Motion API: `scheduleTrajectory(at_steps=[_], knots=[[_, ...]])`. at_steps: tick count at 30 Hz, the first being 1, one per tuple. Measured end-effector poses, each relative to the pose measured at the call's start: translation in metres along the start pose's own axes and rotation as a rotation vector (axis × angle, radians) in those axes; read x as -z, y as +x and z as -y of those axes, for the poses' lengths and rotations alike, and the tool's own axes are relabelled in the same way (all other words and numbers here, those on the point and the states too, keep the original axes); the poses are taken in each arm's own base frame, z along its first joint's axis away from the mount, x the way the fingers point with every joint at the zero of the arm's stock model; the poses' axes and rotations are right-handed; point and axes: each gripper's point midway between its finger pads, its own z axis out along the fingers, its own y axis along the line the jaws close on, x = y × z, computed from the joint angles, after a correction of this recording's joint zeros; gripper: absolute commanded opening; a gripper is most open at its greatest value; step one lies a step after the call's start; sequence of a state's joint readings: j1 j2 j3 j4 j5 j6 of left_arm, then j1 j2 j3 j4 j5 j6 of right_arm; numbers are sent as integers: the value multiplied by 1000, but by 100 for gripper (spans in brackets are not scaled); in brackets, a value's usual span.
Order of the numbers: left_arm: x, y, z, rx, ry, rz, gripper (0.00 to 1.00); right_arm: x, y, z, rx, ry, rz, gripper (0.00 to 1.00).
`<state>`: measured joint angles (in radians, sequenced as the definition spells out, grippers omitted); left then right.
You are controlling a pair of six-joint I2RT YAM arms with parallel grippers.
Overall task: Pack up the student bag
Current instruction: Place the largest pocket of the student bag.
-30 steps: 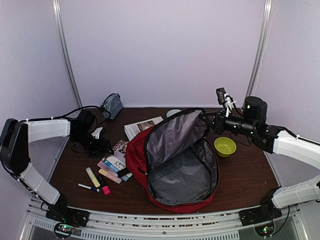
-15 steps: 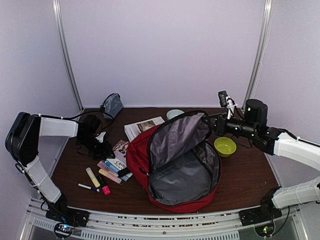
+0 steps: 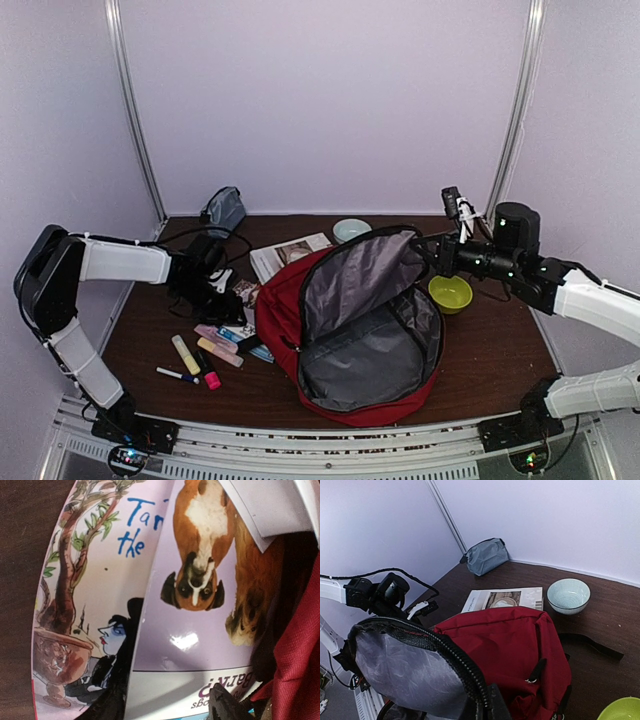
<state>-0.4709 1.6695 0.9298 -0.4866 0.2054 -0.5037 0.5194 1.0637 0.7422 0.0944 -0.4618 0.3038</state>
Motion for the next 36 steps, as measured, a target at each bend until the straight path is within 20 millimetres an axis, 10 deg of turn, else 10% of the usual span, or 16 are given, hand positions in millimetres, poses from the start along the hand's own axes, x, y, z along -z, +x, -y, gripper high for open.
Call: scheduleTrajectory(at_steps=[10, 17, 23, 29, 36], knots=[[-12, -9, 18, -84, -78, 5, 62, 45, -10, 24, 30, 226, 12, 1], [-16, -13, 15, -89, -96, 38, 44, 63, -2, 39, 0, 340, -13, 47], [-17, -16, 17, -91, -73, 84, 48, 102, -11, 40, -18, 423, 52, 52], [-16, -16, 19, -95, -53, 125, 49, 131, -42, 5, -20, 312, 182, 53], [-17, -18, 20, -98, -43, 146, 49, 96, -26, -110, -9, -178, 66, 54]])
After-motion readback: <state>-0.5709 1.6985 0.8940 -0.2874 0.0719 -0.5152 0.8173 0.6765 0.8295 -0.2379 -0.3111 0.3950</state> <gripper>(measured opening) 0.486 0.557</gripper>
